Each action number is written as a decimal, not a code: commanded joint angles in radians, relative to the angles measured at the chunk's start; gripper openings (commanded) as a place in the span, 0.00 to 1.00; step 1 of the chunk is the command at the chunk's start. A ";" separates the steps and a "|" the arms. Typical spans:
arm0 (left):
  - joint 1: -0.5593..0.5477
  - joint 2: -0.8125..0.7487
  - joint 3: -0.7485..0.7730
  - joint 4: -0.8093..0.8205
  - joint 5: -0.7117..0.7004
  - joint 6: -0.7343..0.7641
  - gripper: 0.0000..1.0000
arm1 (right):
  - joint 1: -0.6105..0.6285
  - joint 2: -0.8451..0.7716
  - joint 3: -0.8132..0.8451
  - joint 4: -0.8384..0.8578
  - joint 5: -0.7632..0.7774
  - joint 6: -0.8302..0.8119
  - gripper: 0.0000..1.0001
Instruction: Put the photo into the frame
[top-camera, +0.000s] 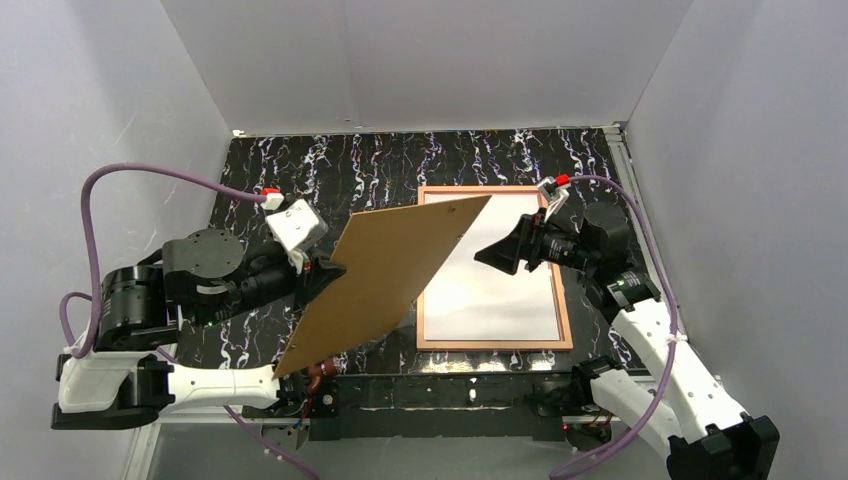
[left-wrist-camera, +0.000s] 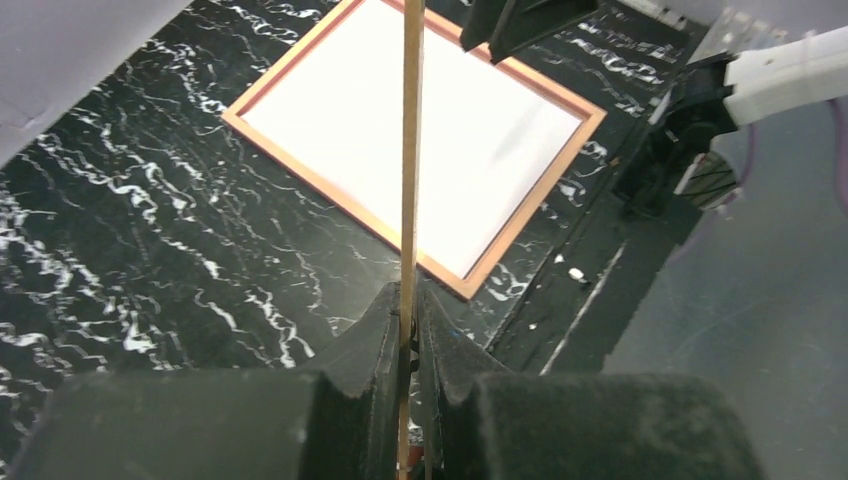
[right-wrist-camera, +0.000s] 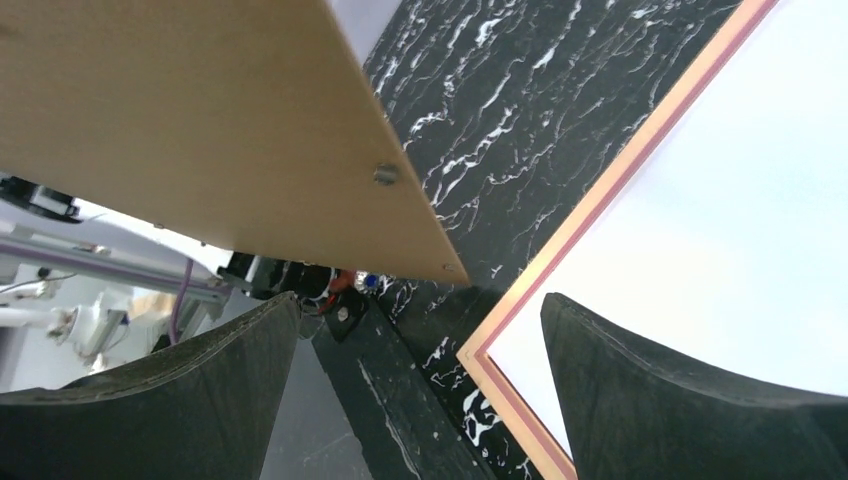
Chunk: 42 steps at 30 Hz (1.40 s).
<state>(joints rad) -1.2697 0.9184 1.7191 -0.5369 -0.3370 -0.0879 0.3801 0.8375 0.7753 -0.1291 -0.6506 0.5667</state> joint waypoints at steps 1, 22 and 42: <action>0.003 -0.051 -0.034 0.145 0.038 -0.092 0.00 | -0.058 -0.013 -0.080 0.240 -0.197 0.046 0.98; 0.003 -0.105 -0.134 0.270 0.044 -0.186 0.00 | -0.068 0.235 -0.274 1.311 -0.303 0.509 0.94; 0.003 -0.221 -0.331 0.347 -0.139 -0.169 0.00 | -0.034 0.289 -0.255 1.655 -0.339 0.818 0.30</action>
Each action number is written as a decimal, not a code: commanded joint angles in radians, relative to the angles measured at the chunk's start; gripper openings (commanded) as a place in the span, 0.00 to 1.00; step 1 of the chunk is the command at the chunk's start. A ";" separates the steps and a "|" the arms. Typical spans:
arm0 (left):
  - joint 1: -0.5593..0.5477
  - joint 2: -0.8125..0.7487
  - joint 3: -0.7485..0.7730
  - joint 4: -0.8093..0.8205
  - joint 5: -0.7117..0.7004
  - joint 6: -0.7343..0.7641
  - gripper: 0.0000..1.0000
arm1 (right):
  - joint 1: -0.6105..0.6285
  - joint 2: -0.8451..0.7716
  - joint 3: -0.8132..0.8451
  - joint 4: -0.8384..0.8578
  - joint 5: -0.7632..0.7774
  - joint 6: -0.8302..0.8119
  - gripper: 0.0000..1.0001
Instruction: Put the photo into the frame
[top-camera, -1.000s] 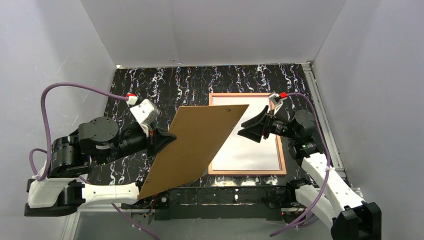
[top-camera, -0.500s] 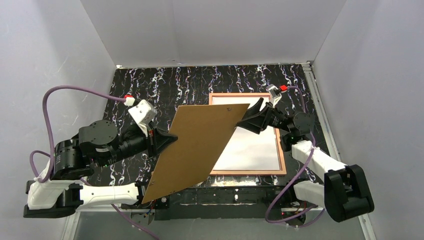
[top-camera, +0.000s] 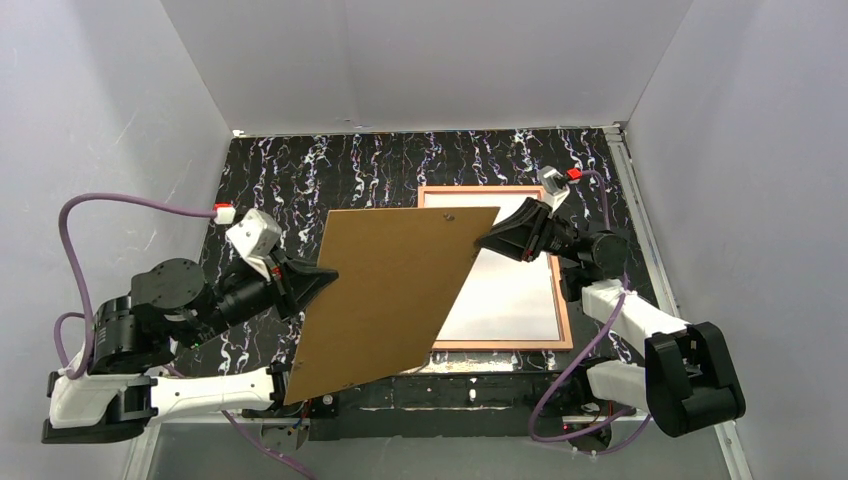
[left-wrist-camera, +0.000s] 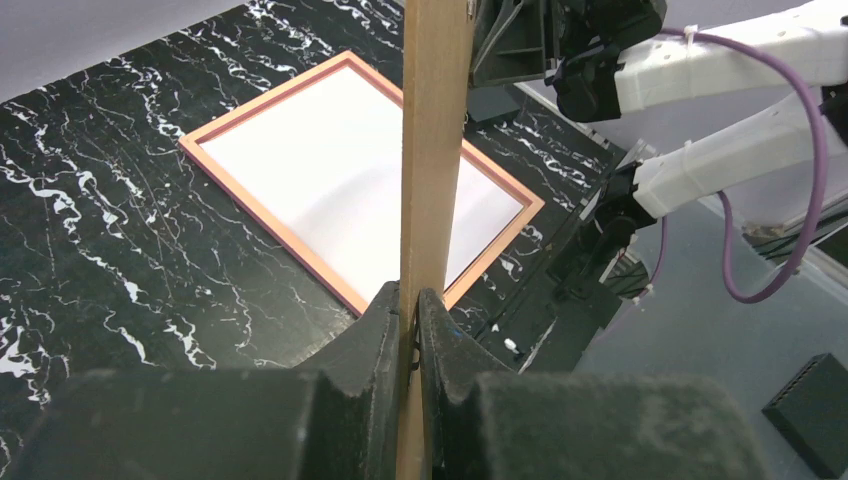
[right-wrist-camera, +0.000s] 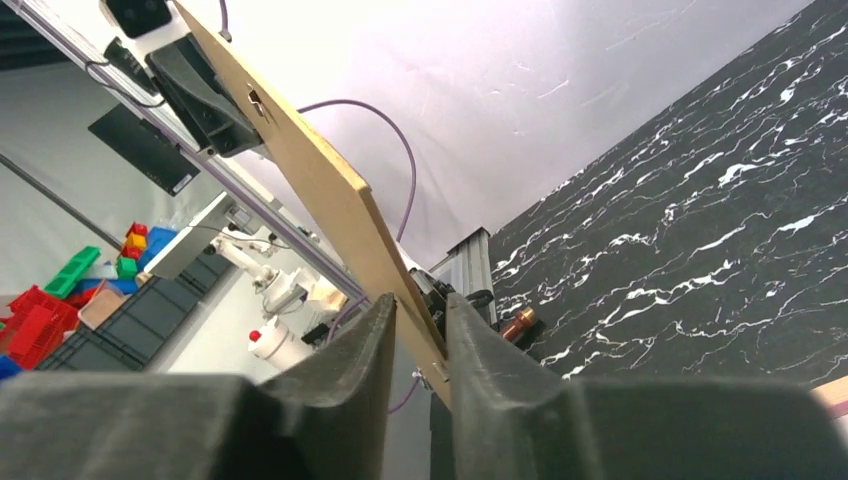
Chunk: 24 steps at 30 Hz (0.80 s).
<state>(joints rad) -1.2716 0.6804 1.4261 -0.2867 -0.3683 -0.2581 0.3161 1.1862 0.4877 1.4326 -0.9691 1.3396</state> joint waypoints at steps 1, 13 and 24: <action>0.005 0.014 -0.043 0.096 -0.113 0.000 0.00 | 0.030 -0.067 0.033 0.079 -0.017 0.041 0.23; 0.004 0.018 -0.100 0.055 -0.138 -0.018 0.60 | 0.031 -0.214 0.080 -0.261 0.016 -0.100 0.01; 0.005 -0.079 -0.266 0.199 -0.124 0.004 0.58 | 0.029 -0.321 0.173 -0.612 0.070 -0.235 0.01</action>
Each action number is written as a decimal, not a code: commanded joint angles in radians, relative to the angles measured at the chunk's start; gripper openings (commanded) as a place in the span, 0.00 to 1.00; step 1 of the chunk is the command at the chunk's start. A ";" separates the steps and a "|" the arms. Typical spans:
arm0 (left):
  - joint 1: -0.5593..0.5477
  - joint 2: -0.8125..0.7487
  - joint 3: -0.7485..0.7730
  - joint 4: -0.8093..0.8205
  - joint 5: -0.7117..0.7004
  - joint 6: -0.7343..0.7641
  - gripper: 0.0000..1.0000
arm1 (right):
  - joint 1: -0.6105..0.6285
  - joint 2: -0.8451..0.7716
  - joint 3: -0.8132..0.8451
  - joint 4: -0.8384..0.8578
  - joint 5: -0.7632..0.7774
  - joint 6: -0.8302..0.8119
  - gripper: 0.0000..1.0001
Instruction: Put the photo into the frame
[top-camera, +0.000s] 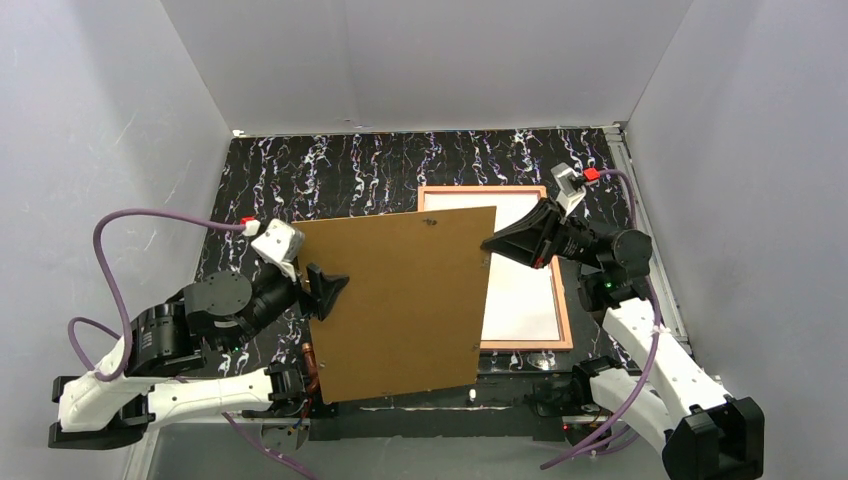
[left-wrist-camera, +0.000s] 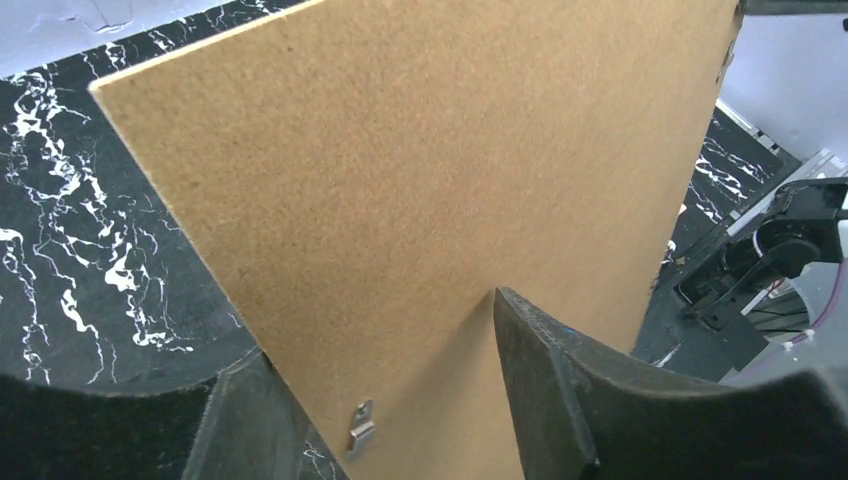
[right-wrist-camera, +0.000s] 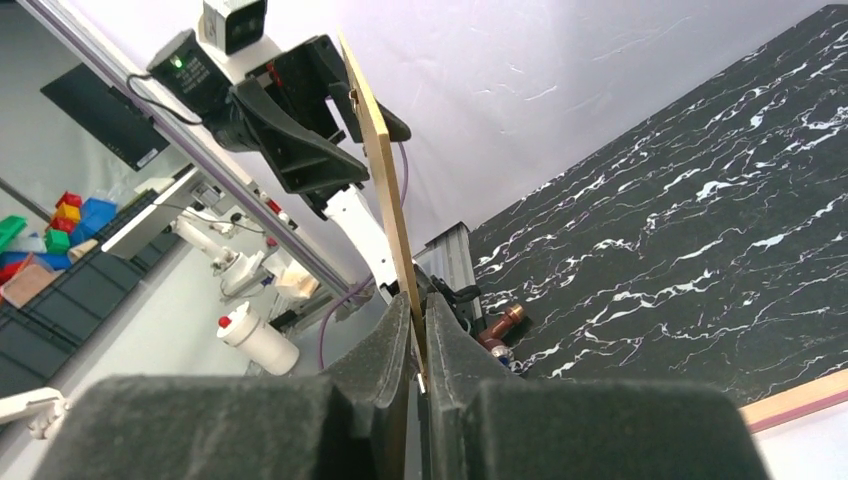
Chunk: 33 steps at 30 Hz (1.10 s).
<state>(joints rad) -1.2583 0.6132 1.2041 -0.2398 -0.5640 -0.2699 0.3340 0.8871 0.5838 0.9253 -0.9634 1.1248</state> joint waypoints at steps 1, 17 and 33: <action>-0.008 -0.017 -0.049 0.165 0.090 0.021 0.54 | 0.010 -0.023 0.082 -0.113 0.063 -0.020 0.01; -0.009 -0.040 -0.007 0.169 0.493 0.037 0.43 | -0.011 0.000 0.134 -0.226 0.041 -0.052 0.01; -0.009 -0.020 -0.054 0.206 0.362 -0.073 0.00 | -0.012 -0.011 0.125 -0.242 0.032 -0.063 0.02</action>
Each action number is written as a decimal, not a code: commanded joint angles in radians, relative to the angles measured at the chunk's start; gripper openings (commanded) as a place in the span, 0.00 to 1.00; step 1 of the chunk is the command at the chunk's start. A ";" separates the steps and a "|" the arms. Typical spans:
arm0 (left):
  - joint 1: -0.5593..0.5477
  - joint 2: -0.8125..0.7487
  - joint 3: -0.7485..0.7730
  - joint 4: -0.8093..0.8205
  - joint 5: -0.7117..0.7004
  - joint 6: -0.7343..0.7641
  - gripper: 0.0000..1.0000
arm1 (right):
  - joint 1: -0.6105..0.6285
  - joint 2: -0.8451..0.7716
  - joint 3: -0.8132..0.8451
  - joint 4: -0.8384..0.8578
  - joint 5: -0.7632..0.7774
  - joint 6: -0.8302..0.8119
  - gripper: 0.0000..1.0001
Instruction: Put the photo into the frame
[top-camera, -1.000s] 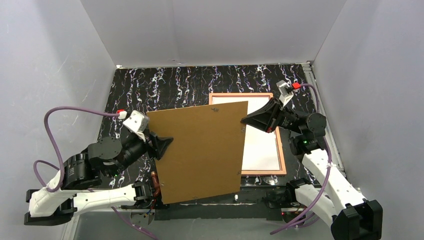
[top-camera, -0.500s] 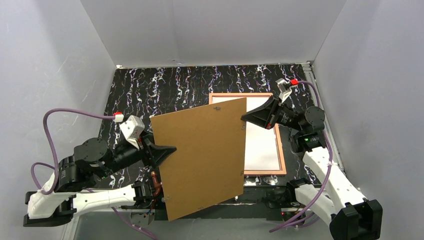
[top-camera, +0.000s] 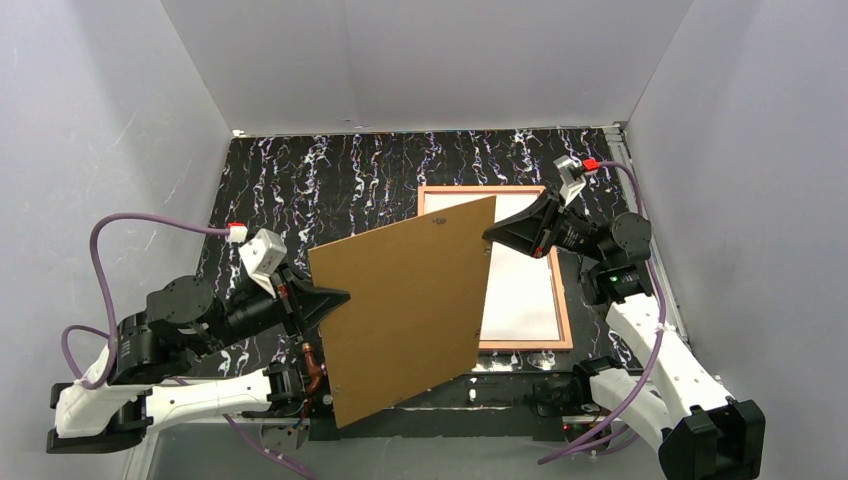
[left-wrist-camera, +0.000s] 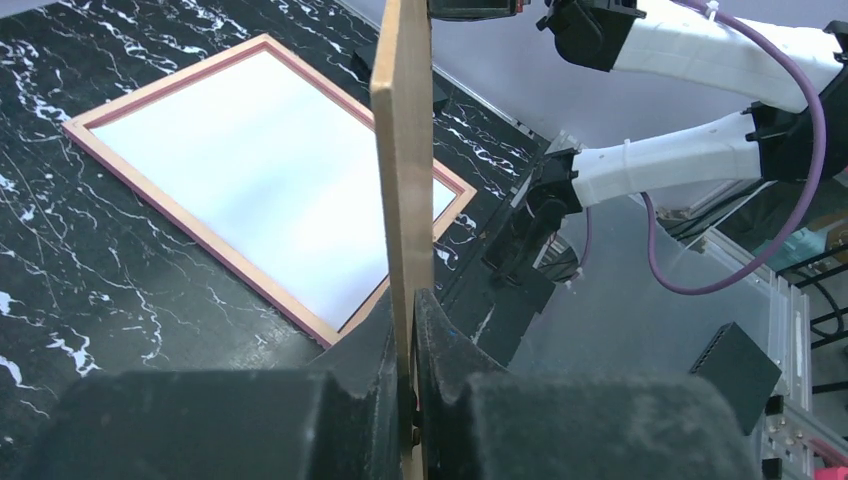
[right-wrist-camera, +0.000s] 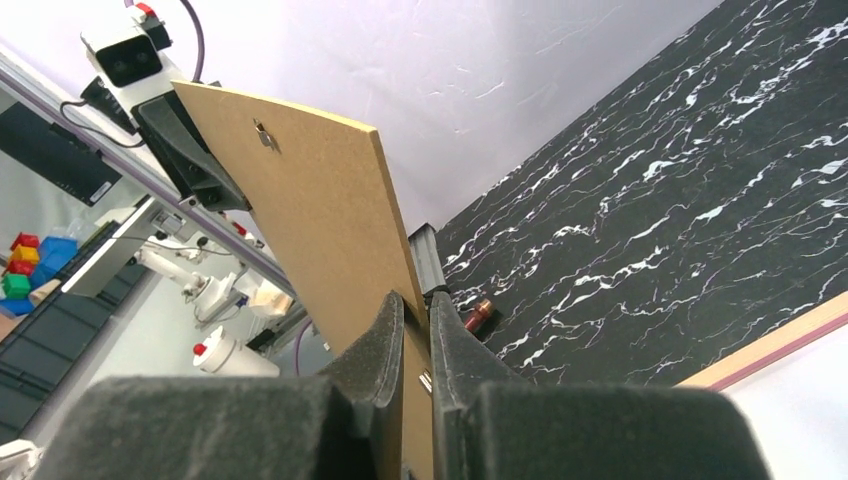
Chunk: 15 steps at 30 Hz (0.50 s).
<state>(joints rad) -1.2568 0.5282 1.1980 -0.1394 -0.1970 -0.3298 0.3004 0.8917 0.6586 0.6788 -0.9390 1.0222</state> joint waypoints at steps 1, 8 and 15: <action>-0.010 0.065 -0.054 0.114 -0.016 -0.016 0.00 | 0.022 -0.017 0.050 -0.012 0.011 0.030 0.05; -0.010 0.044 -0.130 0.219 -0.113 -0.013 0.00 | 0.021 -0.035 0.055 -0.200 0.053 -0.081 0.19; -0.009 0.078 -0.197 0.417 -0.207 0.054 0.00 | 0.012 -0.065 0.101 -0.541 0.168 -0.263 0.33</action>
<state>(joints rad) -1.2613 0.5278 1.0279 0.0250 -0.3115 -0.3542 0.2821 0.8711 0.6930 0.3367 -0.7731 0.8337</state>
